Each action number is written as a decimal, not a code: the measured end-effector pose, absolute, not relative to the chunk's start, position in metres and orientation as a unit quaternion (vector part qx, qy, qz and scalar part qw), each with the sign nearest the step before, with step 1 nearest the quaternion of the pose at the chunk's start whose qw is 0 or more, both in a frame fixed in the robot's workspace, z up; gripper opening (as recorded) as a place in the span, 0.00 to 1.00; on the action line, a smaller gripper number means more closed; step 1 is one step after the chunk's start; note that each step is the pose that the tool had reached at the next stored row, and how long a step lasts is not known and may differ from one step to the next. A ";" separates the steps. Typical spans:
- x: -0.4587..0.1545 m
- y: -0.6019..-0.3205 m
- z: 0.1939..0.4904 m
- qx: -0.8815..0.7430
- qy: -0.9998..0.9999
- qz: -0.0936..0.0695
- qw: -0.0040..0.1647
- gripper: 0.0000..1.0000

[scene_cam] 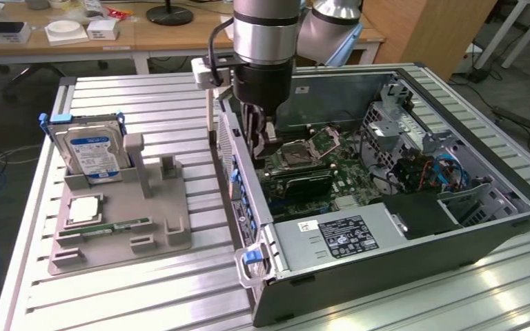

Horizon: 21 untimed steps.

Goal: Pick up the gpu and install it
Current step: 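Press down on the gpu until it lock into place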

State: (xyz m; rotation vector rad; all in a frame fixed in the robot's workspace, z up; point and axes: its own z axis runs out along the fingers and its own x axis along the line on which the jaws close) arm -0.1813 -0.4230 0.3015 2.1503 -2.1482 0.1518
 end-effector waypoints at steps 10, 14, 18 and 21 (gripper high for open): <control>-0.164 -0.424 0.301 0.707 -0.703 0.030 0.069 0.10; -0.158 -0.424 0.301 0.707 -0.701 0.012 0.086 0.10; -0.153 -0.424 0.301 0.708 -0.700 -0.005 0.091 0.10; -0.148 -0.425 0.301 0.709 -0.700 -0.010 0.090 0.10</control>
